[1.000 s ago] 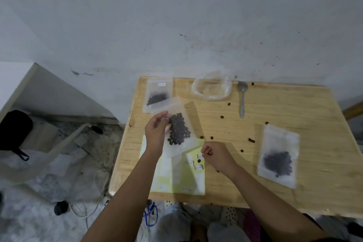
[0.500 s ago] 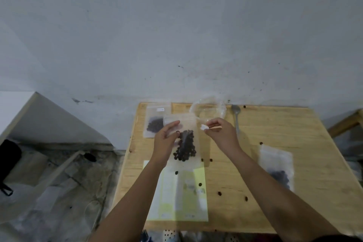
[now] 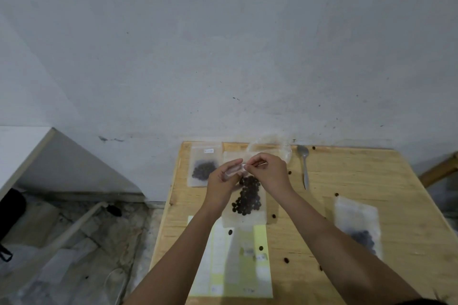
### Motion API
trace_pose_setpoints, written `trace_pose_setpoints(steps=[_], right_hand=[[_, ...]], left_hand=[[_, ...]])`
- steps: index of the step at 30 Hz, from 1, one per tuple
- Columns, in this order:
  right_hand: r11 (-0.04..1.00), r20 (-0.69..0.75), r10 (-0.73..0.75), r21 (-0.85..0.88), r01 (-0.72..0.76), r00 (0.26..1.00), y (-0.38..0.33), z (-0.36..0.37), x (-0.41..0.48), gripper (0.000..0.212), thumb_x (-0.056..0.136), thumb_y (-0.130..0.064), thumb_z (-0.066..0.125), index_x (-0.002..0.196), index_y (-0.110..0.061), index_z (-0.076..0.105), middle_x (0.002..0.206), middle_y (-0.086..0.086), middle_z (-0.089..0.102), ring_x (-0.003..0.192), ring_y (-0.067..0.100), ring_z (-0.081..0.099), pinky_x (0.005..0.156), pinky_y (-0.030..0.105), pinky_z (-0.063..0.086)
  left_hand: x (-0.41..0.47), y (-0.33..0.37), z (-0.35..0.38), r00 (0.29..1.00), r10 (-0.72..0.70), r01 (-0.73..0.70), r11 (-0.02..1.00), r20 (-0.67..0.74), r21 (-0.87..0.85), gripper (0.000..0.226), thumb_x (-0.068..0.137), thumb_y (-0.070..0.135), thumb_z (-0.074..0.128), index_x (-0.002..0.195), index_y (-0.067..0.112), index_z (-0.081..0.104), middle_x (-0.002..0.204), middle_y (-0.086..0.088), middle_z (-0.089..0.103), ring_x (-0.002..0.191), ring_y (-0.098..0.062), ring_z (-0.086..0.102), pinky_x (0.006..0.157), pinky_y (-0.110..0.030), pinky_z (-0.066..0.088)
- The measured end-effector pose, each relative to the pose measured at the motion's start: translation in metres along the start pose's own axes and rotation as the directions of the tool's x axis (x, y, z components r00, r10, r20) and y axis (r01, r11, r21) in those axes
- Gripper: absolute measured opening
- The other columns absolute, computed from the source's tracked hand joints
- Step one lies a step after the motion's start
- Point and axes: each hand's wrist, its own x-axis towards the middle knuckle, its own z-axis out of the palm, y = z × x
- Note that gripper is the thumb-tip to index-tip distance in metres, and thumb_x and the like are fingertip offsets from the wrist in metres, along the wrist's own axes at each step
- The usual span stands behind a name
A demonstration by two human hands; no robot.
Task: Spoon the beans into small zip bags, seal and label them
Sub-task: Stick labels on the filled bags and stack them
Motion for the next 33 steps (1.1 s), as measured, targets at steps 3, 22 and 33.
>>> trace_pose_setpoints(steps=[3, 22, 33], right_hand=[[1.0, -0.01, -0.006, -0.008, 0.006, 1.0, -0.002, 0.002, 0.002, 0.009, 0.076, -0.009, 0.074, 0.072, -0.012, 0.067, 0.066, -0.01, 0.062, 0.058, -0.007, 0.056, 0.059, 0.002, 0.041], [0.984, -0.044, 0.173, 0.04, -0.171, 0.984, 0.005, 0.004, 0.034, 0.034, 0.07, -0.011, 0.079, 0.095, -0.017, 0.056, 0.092, -0.002, 0.058, 0.076, 0.011, 0.054, 0.058, 0.01, 0.04], [0.947, -0.097, 0.292, 0.165, -0.274, 0.951, 0.006, 0.051, 0.076, 0.029, 0.075, -0.002, 0.071, 0.097, -0.016, 0.058, 0.099, 0.007, 0.062, 0.086, 0.019, 0.061, 0.065, 0.022, 0.048]], left_hand=[[0.002, 0.0, 0.0, 1.0, -0.005, 0.005, 1.0, 0.008, -0.022, 0.03, 0.089, -0.005, 0.055, 0.111, 0.015, 0.062, 0.103, 0.004, 0.068, 0.087, -0.006, 0.069, 0.076, -0.024, 0.057], [0.039, 0.004, -0.007, 0.992, -0.005, 0.0, 0.999, -0.128, -0.041, 0.017, 0.087, -0.003, 0.059, 0.095, 0.007, 0.069, 0.068, -0.005, 0.069, 0.061, -0.009, 0.065, 0.063, -0.02, 0.053], [0.065, -0.013, -0.054, 0.985, -0.018, 0.046, 0.986, -0.17, 0.161, 0.061, 0.084, 0.019, 0.069, 0.132, 0.041, 0.038, 0.111, -0.003, 0.055, 0.097, -0.016, 0.059, 0.083, -0.032, 0.055]])
